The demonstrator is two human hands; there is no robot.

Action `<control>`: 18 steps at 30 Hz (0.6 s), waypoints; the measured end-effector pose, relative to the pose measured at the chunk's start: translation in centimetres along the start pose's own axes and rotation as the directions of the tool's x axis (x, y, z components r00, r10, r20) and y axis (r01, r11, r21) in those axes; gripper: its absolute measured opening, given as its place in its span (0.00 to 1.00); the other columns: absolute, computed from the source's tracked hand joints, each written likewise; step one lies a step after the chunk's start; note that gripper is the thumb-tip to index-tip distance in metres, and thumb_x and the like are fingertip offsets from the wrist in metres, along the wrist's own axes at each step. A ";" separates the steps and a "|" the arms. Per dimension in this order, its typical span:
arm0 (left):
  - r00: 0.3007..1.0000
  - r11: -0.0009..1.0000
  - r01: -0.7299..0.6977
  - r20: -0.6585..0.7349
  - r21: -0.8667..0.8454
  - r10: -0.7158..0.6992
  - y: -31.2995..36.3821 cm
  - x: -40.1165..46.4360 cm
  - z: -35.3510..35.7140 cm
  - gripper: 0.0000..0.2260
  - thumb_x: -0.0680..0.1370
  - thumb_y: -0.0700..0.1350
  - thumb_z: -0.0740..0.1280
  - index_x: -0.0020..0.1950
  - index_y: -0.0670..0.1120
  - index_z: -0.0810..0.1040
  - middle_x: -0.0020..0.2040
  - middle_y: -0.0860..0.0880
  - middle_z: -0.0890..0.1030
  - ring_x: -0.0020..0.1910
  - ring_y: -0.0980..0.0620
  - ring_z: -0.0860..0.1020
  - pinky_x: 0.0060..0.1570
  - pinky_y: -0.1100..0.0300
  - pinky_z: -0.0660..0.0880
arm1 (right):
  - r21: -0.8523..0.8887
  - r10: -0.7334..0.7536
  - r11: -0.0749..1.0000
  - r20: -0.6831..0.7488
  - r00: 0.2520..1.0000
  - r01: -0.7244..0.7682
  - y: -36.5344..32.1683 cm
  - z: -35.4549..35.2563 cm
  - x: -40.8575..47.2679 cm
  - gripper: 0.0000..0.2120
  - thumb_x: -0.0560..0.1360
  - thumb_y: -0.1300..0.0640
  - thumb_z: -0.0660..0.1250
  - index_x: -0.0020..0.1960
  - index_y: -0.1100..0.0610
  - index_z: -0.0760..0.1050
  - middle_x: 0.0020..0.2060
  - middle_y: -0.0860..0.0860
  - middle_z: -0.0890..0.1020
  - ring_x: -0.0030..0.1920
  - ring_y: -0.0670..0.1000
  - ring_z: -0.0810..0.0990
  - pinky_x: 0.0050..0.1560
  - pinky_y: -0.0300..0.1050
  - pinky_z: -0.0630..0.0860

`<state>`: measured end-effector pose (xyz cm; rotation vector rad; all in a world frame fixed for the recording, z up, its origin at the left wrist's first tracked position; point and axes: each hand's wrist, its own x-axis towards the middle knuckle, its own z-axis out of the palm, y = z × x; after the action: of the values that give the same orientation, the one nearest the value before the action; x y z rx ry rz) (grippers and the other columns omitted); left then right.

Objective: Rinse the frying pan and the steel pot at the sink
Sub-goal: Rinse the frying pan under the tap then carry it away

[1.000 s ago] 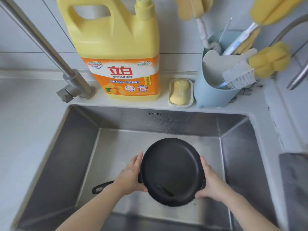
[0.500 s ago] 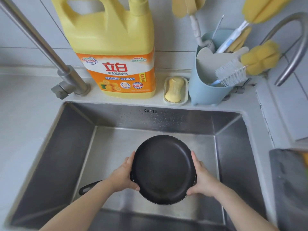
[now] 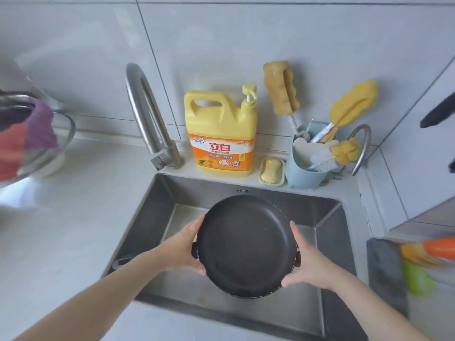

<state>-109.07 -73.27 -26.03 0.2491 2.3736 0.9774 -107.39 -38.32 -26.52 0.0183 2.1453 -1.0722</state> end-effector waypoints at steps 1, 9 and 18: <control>1.000 1.000 -0.021 -0.014 0.013 0.021 0.7 -0.5 -0.6 0.60 0.57 0.52 0.83 0.75 0.70 0.45 0.73 0.65 0.61 0.71 0.62 0.64 0.68 0.60 0.68 | -0.009 -0.011 1.000 -0.007 1.000 0.011 -0.8 -0.4 -0.8 0.69 0.60 0.56 0.81 0.75 0.39 0.27 0.67 0.40 0.70 0.62 0.41 0.71 0.54 0.29 0.70; 0.969 0.983 -0.130 -0.194 0.127 0.153 7.4 -4.8 -4.0 0.60 0.57 0.55 0.81 0.74 0.72 0.42 0.74 0.65 0.58 0.68 0.59 0.68 0.65 0.54 0.72 | -0.098 -0.203 0.977 -0.177 0.963 0.188 -5.8 -3.4 -6.1 0.70 0.56 0.52 0.82 0.72 0.31 0.29 0.68 0.39 0.71 0.66 0.44 0.73 0.69 0.47 0.69; 0.538 0.835 -0.139 -0.668 0.532 0.515 12.3 -9.1 -4.7 0.57 0.60 0.66 0.77 0.80 0.53 0.49 0.78 0.56 0.59 0.61 0.49 0.78 0.41 0.56 0.79 | -0.358 -0.614 0.789 -0.458 0.643 0.499 -9.6 -6.3 -11.4 0.66 0.62 0.54 0.83 0.70 0.26 0.30 0.75 0.33 0.52 0.74 0.37 0.57 0.70 0.32 0.59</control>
<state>-104.66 -70.55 -10.93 0.5532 3.4988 0.8077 -105.74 -36.88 -10.47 -0.5391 2.9010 -1.2978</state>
